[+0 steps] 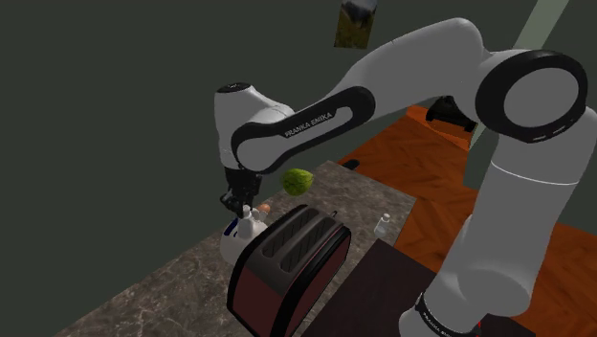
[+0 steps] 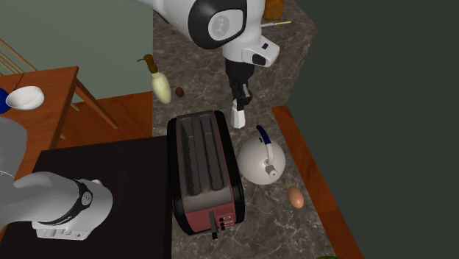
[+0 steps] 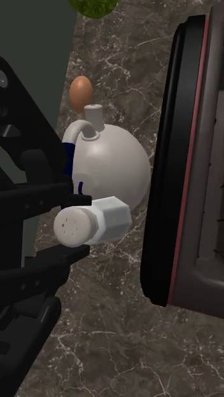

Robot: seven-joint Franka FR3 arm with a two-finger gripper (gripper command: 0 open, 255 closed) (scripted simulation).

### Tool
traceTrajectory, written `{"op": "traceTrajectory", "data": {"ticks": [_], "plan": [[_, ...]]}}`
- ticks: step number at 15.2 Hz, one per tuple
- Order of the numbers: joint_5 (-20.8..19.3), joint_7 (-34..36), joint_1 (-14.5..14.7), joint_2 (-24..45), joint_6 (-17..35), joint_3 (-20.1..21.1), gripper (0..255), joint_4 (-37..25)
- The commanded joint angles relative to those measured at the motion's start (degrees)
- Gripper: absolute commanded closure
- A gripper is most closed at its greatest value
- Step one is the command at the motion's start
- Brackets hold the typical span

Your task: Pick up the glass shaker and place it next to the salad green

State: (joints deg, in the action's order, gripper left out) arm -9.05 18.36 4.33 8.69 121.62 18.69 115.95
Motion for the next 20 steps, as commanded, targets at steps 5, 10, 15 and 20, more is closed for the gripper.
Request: {"op": "traceTrajectory", "data": {"ticks": [5, 10, 15, 20], "plan": [[1.61, -8.65, -4.76, -4.90, 2.25, -3.27, 255, 6.00], [2.19, -15.86, -8.49, -7.34, 3.71, -6.54, 255, 9.13], [2.32, -23.02, -12.12, -8.43, 4.81, -10.08, 255, 10.61], [2.27, -30.11, -15.70, -8.16, 5.57, -13.66, 255, 10.43]]}}
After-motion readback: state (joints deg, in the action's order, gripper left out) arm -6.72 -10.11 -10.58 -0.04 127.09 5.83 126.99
